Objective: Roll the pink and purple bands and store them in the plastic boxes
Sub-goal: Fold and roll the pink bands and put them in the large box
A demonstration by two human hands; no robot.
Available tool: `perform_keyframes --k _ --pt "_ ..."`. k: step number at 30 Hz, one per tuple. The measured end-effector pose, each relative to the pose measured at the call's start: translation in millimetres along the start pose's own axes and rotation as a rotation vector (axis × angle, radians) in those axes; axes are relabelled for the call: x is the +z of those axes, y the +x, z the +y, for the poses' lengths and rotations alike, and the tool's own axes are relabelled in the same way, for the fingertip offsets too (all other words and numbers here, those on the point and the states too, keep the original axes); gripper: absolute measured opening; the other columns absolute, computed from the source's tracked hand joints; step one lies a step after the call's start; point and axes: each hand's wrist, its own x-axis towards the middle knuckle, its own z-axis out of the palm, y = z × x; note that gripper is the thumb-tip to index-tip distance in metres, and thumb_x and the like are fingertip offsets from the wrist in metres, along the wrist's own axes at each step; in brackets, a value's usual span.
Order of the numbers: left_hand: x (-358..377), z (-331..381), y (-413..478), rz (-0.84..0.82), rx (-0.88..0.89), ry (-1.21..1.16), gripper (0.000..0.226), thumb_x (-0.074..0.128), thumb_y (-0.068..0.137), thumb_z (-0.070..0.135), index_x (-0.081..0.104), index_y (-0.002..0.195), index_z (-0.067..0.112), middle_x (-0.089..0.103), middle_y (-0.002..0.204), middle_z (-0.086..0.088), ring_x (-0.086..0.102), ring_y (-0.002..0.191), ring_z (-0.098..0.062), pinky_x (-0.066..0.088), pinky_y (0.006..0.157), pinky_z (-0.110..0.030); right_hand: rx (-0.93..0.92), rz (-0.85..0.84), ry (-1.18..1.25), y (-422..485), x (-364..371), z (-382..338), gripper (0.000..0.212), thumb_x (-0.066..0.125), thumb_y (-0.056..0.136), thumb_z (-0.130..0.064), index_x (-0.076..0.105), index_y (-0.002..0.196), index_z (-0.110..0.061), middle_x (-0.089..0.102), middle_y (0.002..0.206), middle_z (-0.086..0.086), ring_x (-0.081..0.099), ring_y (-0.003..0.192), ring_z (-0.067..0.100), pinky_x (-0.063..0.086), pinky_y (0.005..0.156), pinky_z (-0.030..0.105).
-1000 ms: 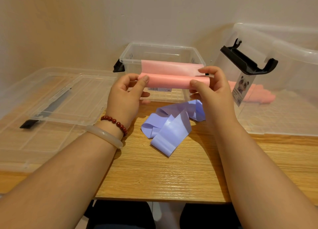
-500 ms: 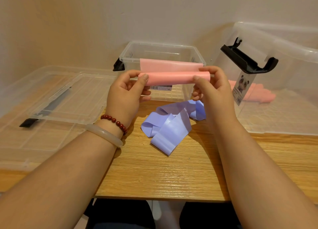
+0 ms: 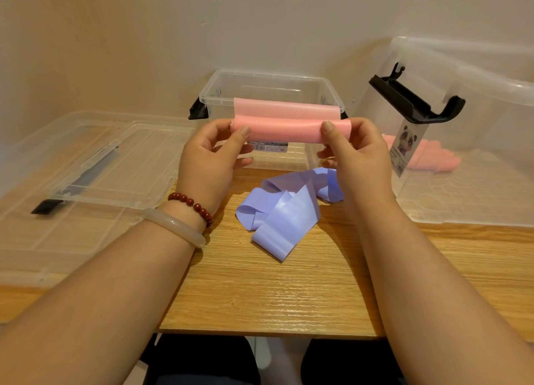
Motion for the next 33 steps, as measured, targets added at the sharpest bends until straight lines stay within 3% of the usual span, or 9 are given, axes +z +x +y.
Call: perform_keyframes --k 3,8,12,23,29,33 --pt "0.5 0.1 0.0 0.0 0.005 -0.011 0.01 0.059 0.094 0.011 0.061 0.103 0.015 0.065 0.099 -0.004 0.069 0.086 -0.012 0.055 0.068 -0.02 -0.01 0.018 0.04 -0.6 1.0 -1.6 0.018 0.066 0.093 -0.024 0.052 0.105 -0.021 0.066 0.088 0.005 0.064 0.061 0.011 0.058 0.062 0.027" --pt "1.1 0.1 0.3 0.024 -0.001 -0.031 0.017 0.06 0.094 0.008 0.058 0.108 0.017 0.059 0.102 -0.004 0.067 0.085 -0.012 0.056 0.071 -0.02 -0.018 -0.028 0.084 -1.3 0.4 -2.6 0.002 0.059 0.097 -0.021 0.059 0.099 -0.022 0.064 0.083 0.002 0.06 0.064 0.013 0.055 0.062 0.027" --pt "0.2 1.3 -0.1 0.028 0.007 -0.049 0.015 0.06 0.093 0.007 0.06 0.105 0.017 0.061 0.102 -0.002 0.068 0.091 -0.014 0.055 0.072 -0.019 0.029 -0.052 0.121 -1.3 0.3 -2.4 0.018 0.055 0.094 -0.006 0.06 0.107 -0.017 0.062 0.087 0.002 0.058 0.067 0.014 0.05 0.061 0.022" --pt "0.4 3.3 -1.1 0.057 0.042 -0.028 0.013 0.06 0.094 0.007 0.061 0.105 0.014 0.063 0.096 -0.002 0.068 0.082 -0.01 0.056 0.071 -0.02 -0.052 -0.043 0.053 -1.4 -0.2 0.1 0.005 0.059 0.098 -0.021 0.058 0.095 -0.025 0.062 0.074 -0.004 0.059 0.064 0.013 0.051 0.061 0.025" --pt "-0.3 4.5 -0.6 0.093 0.078 -0.02 0.014 0.06 0.094 0.009 0.062 0.108 0.006 0.063 0.09 -0.001 0.068 0.077 -0.007 0.055 0.068 -0.019 -0.083 -0.109 0.069 -1.2 -2.5 -0.7 0.017 0.064 0.093 -0.016 0.057 0.107 -0.023 0.065 0.092 -0.003 0.063 0.076 0.01 0.055 0.068 0.023" --pt "-1.9 5.3 0.5 0.131 0.107 0.041 0.012 0.061 0.094 0.017 0.065 0.103 0.01 0.066 0.083 0.002 0.065 0.066 -0.005 0.054 0.062 -0.02 -0.141 -0.065 -0.003 -1.2 -2.4 -1.6 0.014 0.069 0.09 -0.026 0.06 0.099 -0.031 0.062 0.096 -0.003 0.057 0.08 0.007 0.053 0.071 0.022"
